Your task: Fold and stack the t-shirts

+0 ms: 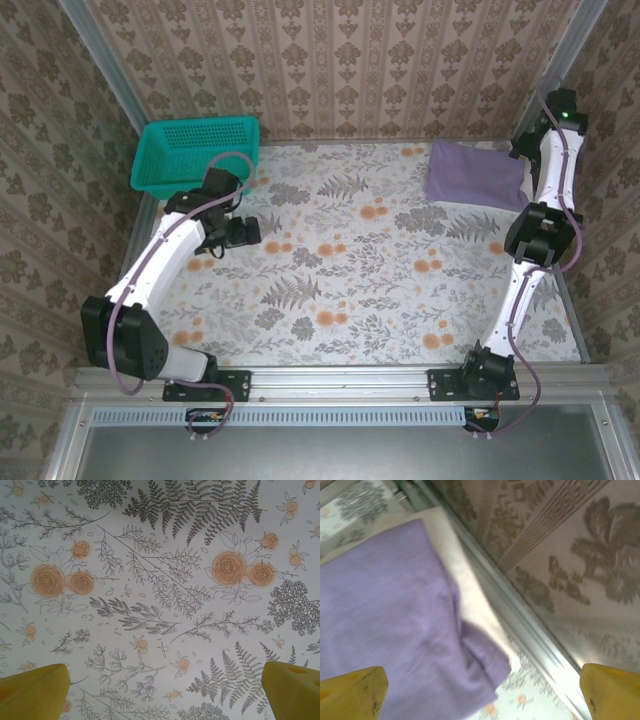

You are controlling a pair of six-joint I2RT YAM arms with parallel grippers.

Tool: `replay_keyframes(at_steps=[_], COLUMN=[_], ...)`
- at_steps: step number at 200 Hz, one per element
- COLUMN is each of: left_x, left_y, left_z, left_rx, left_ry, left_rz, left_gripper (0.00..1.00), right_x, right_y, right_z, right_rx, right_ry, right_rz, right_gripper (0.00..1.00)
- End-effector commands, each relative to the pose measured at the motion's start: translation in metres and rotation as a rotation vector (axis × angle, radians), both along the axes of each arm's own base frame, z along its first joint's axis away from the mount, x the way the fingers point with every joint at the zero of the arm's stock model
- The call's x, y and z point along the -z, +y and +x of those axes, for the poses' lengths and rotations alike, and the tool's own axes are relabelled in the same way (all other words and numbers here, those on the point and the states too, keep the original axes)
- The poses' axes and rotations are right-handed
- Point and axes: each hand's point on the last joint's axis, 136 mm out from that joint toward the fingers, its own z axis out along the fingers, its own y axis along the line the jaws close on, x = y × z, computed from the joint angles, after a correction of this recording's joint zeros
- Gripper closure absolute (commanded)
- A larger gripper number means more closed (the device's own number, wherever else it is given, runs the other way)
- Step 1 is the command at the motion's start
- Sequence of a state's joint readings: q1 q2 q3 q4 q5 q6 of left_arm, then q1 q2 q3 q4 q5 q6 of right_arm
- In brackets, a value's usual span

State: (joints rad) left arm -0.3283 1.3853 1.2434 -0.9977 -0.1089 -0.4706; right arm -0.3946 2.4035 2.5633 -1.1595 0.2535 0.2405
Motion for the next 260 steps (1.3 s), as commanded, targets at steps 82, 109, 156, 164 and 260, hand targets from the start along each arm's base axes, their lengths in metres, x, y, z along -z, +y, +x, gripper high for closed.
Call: replay_keyframes(at_steps=[82, 109, 156, 164, 260], left_x=[-0.045, -0.066, -0.086, -0.091, -0.027], left_y=[0.024, 0.042, 0.055, 0.064, 0.143], left_z=[-0.056, -0.055, -0.049, -0.047, 0.035], left_rx=[0.025, 0.027, -0.104, -0.168, -0.342], left_ry=[-0.250, -0.434, -0.734, -0.788, -0.758], left_rz=[0.024, 0.086, 0.013, 0.013, 0.194], left_gripper=[0.00, 0.00, 0.00, 0.00, 0.00], right_x=[-0.152, -0.175, -0.130, -0.120, -0.004], right_y=[0.187, 0.199, 0.225, 0.237, 0.281], right_z=[-0.048, -0.084, -0.103, -0.105, -0.140], right_rx=[-0.260, -0.223, -0.205, -0.222, -0.638], right_ry=[-0.530, -0.653, -0.661, -0.651, -0.536], right_rz=[-0.027, -0.109, -0.140, -0.127, -0.357], right_gripper=[0.01, 0.01, 0.01, 0.01, 0.00])
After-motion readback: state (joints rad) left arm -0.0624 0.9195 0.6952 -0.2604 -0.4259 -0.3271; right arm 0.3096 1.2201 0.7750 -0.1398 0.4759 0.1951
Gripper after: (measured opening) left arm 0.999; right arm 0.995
